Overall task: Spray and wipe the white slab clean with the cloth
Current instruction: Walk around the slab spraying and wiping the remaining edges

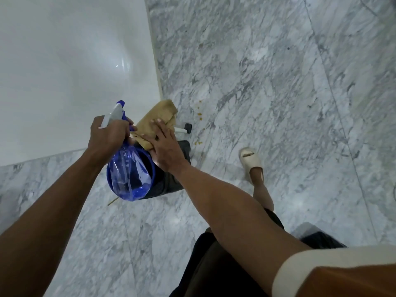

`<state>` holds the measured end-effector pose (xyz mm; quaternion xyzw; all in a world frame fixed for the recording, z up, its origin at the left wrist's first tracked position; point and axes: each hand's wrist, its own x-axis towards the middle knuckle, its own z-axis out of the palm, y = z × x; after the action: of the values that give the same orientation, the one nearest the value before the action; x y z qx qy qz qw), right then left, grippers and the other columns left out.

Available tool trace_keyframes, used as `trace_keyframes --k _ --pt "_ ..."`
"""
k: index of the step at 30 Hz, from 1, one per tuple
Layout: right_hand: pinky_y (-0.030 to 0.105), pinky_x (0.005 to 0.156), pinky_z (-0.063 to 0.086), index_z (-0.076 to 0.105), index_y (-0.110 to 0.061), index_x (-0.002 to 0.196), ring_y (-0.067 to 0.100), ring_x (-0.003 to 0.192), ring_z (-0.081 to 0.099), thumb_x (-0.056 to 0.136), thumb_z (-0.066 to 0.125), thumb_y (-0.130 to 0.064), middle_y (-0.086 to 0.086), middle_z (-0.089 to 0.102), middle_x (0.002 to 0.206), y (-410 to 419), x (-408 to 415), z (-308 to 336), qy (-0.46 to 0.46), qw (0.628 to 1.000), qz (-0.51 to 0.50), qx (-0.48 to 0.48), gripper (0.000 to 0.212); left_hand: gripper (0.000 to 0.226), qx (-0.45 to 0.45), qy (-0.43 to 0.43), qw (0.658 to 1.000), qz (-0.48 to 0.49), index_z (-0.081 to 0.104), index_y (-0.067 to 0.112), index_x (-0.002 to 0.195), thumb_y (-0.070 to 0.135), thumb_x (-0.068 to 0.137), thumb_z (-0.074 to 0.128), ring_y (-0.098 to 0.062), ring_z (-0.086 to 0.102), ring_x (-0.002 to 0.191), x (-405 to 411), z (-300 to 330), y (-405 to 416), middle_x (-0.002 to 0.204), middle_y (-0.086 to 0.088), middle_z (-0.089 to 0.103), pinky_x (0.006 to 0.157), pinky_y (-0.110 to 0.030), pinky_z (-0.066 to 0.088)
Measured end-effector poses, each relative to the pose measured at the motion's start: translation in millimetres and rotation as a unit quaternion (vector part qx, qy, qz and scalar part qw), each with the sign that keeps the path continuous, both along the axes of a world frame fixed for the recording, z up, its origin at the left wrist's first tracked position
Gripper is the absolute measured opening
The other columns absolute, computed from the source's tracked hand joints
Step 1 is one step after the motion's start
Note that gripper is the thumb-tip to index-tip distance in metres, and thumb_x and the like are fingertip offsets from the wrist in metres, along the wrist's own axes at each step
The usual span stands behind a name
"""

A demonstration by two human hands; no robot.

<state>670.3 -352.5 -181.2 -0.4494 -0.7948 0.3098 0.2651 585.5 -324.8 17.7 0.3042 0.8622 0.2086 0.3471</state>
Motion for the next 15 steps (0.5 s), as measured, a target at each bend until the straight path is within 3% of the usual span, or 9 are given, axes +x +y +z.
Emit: trace_keyframes --k 4,6,8,11,12,15 --pt "0.057 0.116 0.026 0.060 -0.016 0.135 0.039 0.148 0.020 0.085 0.063 -0.016 0.021 0.037 0.154 -14.4 6.8 11.3 0.040 0.997 0.015 -0.057 0.050 0.023 0.009 -0.004 1.000 -0.009 0.065 0.005 0.081 -0.004 0.070 0.047 -0.021 0.058 0.049 9.3 5.3 8.9 0.096 -0.019 0.075 0.067 -0.038 0.061" --pt "0.054 0.120 0.018 0.063 -0.011 0.131 0.041 0.146 0.022 0.086 0.060 -0.013 0.025 0.042 0.150 -20.0 13.5 16.4 0.035 0.996 0.060 -0.054 0.046 0.022 0.014 -0.010 1.000 -0.005 0.065 0.006 0.080 -0.004 0.071 0.047 -0.018 0.058 0.046 12.3 11.5 12.1 0.097 -0.020 0.075 0.076 -0.046 0.062" --pt "0.056 0.120 0.016 0.066 -0.004 0.125 0.047 0.142 0.030 0.092 0.054 -0.011 0.025 0.051 0.143 -24.2 24.7 19.5 0.048 0.991 0.114 -0.052 0.036 0.022 0.021 -0.012 1.000 -0.005 0.065 0.005 0.082 -0.005 0.074 0.047 -0.014 0.058 0.043 14.2 18.9 13.9 0.098 -0.019 0.075 0.075 -0.044 0.062" --pt "0.047 0.122 0.021 0.052 -0.010 0.141 0.033 0.145 0.031 0.100 0.048 -0.013 0.017 0.043 0.152 -24.0 52.2 38.4 0.082 0.960 0.101 -0.250 0.041 0.022 0.029 -0.013 0.999 -0.005 0.064 0.006 0.083 -0.006 0.077 0.047 -0.011 0.058 0.041 15.7 29.7 12.6 0.097 -0.017 0.074 0.071 -0.039 0.060" --pt "0.045 0.120 0.028 0.052 -0.015 0.142 0.028 0.141 0.039 0.101 0.048 -0.017 0.013 0.048 0.149 -21.3 59.9 39.8 0.104 0.940 0.094 -0.312 0.041 0.022 0.032 -0.014 0.999 -0.001 0.064 0.006 0.081 -0.005 0.077 0.046 -0.010 0.058 0.040 15.4 33.4 10.9 0.096 -0.017 0.074 0.072 -0.039 0.060" --pt "0.034 0.096 0.050 0.059 -0.021 0.133 0.018 0.101 0.063 0.099 0.045 -0.031 0.003 0.068 0.113 1.9 87.8 69.0 0.134 0.899 0.078 -0.410 0.039 0.023 0.040 -0.016 0.999 0.025 0.064 0.008 0.079 -0.004 0.073 0.046 -0.016 0.060 0.044 11.7 44.2 6.3 0.097 -0.019 0.075 0.071 -0.040 0.060"
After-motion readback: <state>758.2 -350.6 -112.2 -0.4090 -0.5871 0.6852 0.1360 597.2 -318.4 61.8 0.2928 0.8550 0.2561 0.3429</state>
